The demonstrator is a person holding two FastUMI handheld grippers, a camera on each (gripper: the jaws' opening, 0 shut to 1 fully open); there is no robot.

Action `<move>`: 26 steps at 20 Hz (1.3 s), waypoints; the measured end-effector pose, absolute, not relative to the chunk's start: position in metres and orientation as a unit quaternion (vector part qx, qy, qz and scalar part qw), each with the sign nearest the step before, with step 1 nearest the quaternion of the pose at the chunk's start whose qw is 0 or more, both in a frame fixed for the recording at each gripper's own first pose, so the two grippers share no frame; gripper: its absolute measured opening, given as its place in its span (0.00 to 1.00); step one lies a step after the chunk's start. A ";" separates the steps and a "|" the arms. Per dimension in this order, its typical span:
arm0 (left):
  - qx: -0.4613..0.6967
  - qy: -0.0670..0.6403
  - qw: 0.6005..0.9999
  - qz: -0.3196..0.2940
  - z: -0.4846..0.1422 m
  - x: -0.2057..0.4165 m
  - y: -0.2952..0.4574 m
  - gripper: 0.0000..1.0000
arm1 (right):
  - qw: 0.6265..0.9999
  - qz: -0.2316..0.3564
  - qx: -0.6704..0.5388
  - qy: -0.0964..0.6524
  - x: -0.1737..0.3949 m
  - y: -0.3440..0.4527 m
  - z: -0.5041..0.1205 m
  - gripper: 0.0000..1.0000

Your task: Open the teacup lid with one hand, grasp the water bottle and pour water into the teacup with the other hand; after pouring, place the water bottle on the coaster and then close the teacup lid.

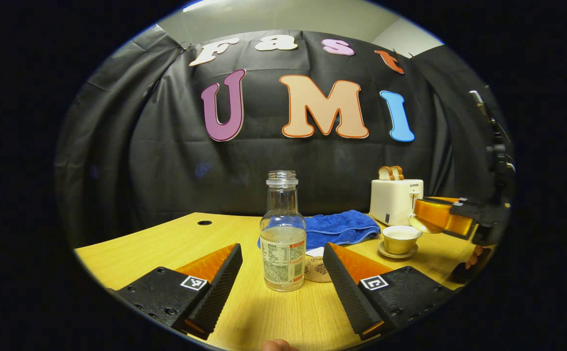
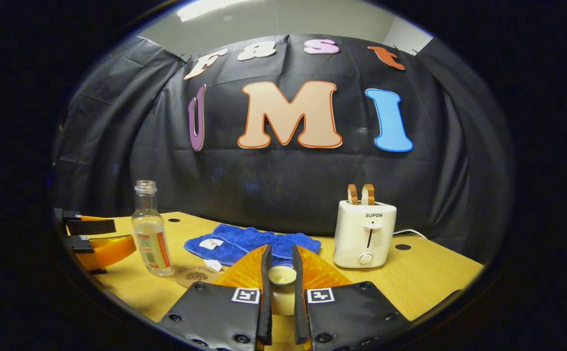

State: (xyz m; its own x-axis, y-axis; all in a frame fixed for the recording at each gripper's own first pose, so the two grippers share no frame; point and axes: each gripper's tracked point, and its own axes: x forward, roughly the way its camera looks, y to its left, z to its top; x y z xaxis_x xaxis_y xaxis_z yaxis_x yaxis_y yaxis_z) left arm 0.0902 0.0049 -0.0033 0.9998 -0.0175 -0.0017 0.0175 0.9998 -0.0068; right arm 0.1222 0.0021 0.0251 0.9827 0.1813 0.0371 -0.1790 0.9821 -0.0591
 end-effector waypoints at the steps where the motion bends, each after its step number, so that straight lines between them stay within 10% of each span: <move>1: -0.003 0.001 1.000 -0.008 -0.004 0.090 0.005 0.98 | 0.995 0.094 -0.026 -0.020 0.110 -0.002 0.024 0.20; 26: 0.003 0.000 1.000 0.013 -0.004 0.158 0.006 0.97 | 0.994 0.114 0.001 0.006 0.029 -0.038 0.005 0.20</move>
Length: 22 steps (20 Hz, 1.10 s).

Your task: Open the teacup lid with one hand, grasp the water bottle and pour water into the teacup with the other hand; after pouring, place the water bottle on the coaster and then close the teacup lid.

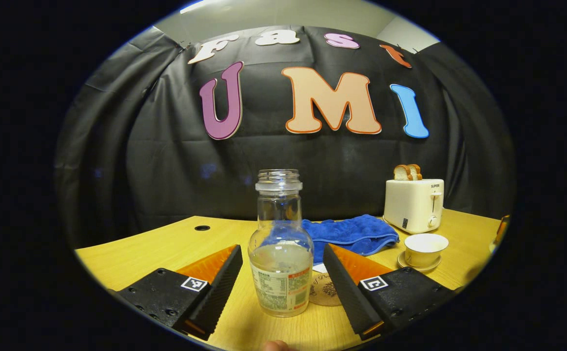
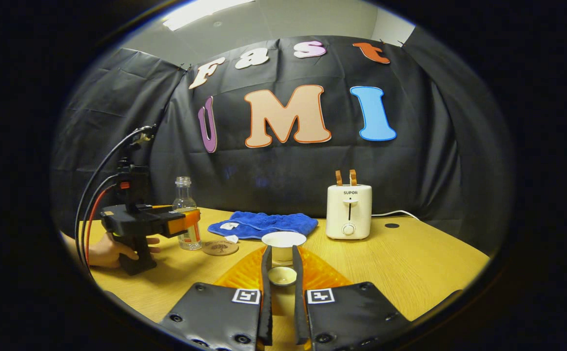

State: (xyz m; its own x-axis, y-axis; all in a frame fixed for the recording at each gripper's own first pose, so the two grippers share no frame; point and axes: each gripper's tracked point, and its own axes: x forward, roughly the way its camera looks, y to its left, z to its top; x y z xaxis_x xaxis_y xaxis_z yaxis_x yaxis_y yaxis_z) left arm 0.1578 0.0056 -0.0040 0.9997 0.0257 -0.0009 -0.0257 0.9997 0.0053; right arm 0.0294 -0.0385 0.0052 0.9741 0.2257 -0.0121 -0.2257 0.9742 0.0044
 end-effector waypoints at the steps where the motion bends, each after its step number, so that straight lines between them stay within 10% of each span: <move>1: 0.003 0.000 1.000 0.014 -0.006 0.162 0.007 0.97 | 0.993 0.114 0.002 0.007 0.029 -0.038 0.005 0.20; 8: 0.000 0.000 1.000 -0.006 -0.005 0.194 0.006 0.96 | 0.993 0.115 0.002 0.006 0.028 -0.038 0.005 0.19; 10: -0.001 0.001 1.000 -0.005 -0.006 0.194 0.007 0.75 | 0.993 0.115 0.002 0.006 0.029 -0.038 0.005 0.20; 15: 0.011 0.009 1.000 0.005 -0.009 0.195 0.008 0.72 | 0.992 0.123 0.001 0.009 0.027 -0.035 0.004 0.20; 22: 0.270 0.026 0.962 -0.020 -0.012 0.211 -0.008 0.71 | 0.997 0.078 0.000 0.008 0.031 -0.063 0.005 0.19</move>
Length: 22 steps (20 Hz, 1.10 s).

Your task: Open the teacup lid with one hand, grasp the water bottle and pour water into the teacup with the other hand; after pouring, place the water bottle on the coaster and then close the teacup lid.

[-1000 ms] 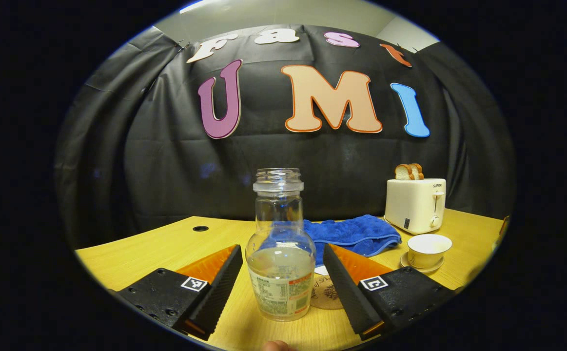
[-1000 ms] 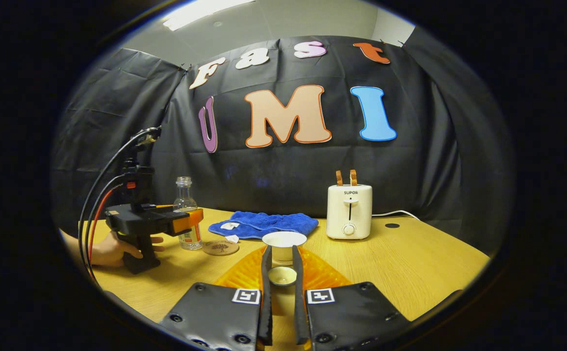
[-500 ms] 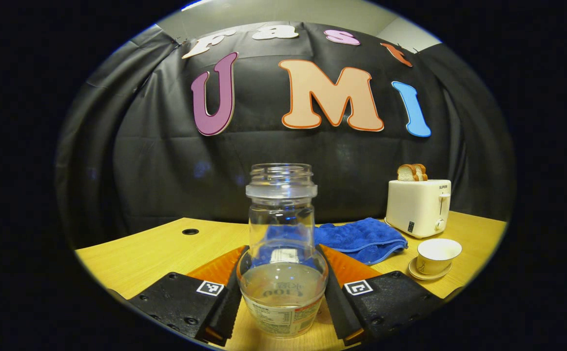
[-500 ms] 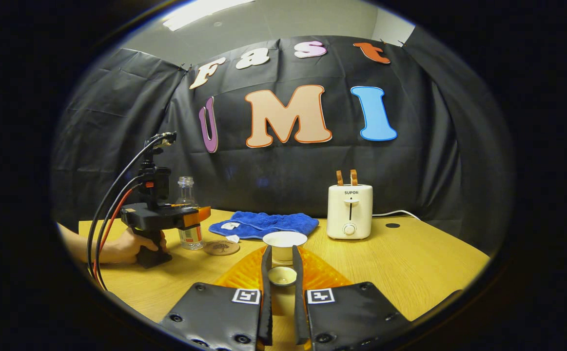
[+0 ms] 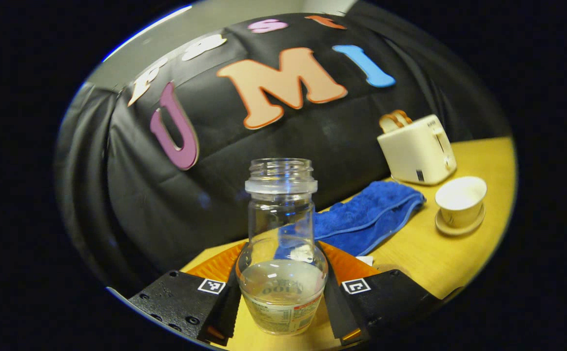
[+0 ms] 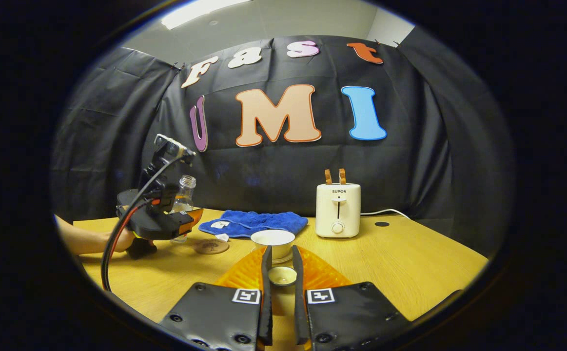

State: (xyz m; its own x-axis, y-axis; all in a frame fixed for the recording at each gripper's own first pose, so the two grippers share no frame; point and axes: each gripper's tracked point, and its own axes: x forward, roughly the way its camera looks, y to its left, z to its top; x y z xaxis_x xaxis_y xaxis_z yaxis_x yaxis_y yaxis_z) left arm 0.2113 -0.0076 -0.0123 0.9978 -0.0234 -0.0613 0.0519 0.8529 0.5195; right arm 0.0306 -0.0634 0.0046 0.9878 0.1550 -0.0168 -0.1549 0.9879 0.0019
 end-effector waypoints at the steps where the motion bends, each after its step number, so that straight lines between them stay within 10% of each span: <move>1: 0.305 0.031 0.951 -0.028 -0.012 0.214 -0.013 0.71 | 0.998 0.070 0.001 0.008 0.030 -0.071 0.005 0.21; 22: 0.728 0.037 0.672 -0.126 -0.026 0.239 -0.121 0.70 | 1.000 0.018 -0.001 0.005 0.038 -0.135 0.007 0.19</move>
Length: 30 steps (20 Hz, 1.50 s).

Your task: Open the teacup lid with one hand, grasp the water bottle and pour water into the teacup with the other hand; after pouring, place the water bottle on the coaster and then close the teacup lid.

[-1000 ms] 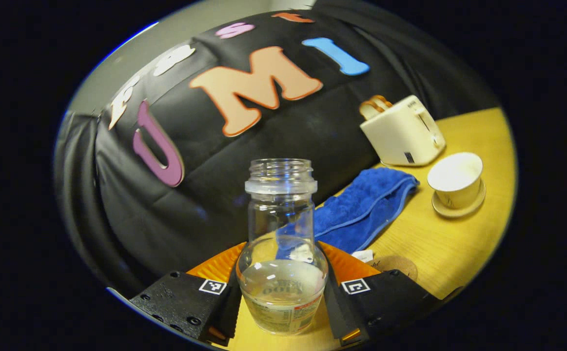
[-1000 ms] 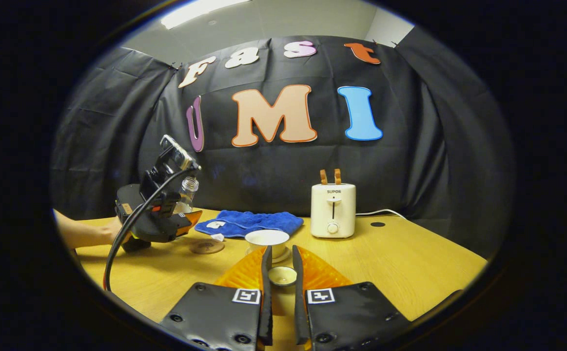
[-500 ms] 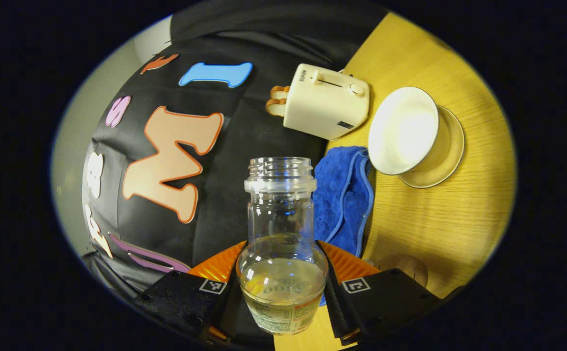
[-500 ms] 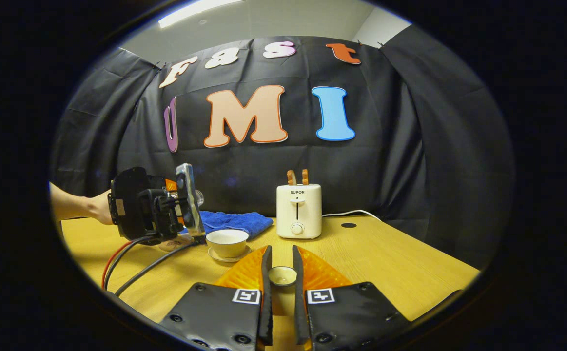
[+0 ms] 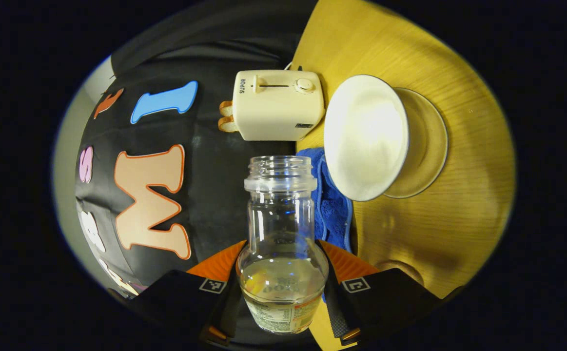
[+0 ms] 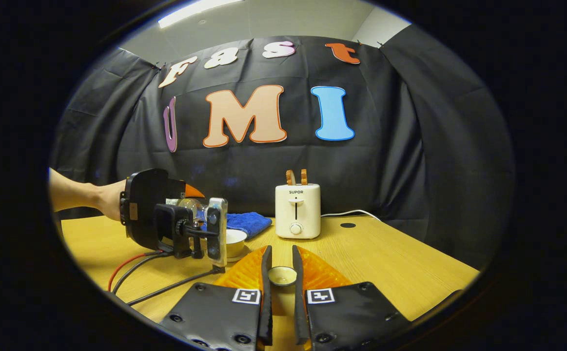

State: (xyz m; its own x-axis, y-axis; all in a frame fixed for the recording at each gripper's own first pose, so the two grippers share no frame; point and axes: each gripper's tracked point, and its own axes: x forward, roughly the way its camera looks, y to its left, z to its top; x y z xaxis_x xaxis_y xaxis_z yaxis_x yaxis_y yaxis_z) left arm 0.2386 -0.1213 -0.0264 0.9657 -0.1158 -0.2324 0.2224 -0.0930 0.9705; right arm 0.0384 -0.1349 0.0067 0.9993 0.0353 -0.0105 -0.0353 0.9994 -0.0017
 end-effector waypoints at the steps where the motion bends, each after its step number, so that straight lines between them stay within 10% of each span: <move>1: 0.741 0.035 0.659 -0.124 -0.026 0.238 -0.118 0.70 | 1.000 0.018 -0.001 0.005 0.039 -0.135 0.007 0.20; 30: 0.838 0.027 0.533 -0.117 -0.005 0.242 -0.120 0.70 | 1.000 0.023 0.000 0.008 0.040 -0.133 0.004 0.20</move>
